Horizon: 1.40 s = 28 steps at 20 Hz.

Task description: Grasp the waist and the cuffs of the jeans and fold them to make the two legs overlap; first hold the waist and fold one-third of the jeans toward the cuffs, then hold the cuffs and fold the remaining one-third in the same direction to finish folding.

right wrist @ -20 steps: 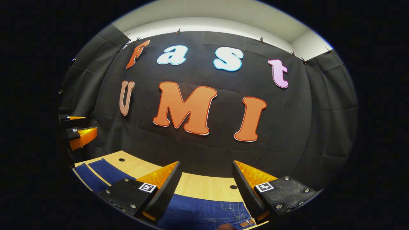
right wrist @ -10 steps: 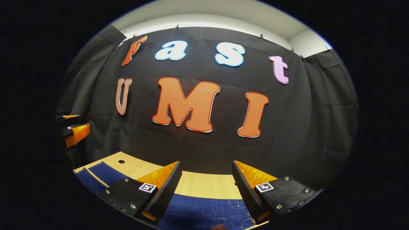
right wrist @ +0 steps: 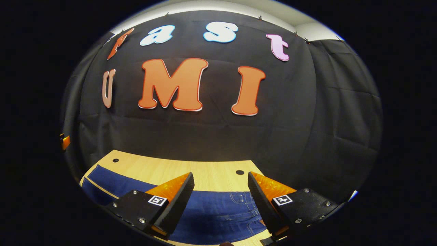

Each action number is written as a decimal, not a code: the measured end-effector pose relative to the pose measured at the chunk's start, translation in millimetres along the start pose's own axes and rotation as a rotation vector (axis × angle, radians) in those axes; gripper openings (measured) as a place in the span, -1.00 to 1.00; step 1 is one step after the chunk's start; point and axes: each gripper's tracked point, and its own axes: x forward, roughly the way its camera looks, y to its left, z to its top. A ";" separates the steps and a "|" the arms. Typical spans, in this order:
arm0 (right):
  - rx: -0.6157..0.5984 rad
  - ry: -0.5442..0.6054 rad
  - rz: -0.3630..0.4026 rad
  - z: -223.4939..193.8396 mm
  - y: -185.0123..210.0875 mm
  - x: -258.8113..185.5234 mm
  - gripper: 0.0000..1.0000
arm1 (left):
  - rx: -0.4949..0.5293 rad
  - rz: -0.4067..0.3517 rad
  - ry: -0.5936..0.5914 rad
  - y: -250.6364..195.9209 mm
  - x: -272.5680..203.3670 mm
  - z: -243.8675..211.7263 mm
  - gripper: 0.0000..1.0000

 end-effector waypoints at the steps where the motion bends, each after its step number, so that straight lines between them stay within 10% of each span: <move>1: 0.006 0.025 -0.009 -7.4 -4.6 0.2 0.94 | -0.012 0.017 0.028 10.0 0.2 -11.7 0.97; 19: 0.441 0.539 -0.028 -175.6 -40.6 15.0 0.93 | -0.714 0.229 0.725 117.7 -7.7 -256.6 0.89; 28: 0.590 0.669 -0.012 -226.1 -29.8 16.6 0.95 | -0.951 0.276 0.822 126.4 -23.2 -291.6 0.95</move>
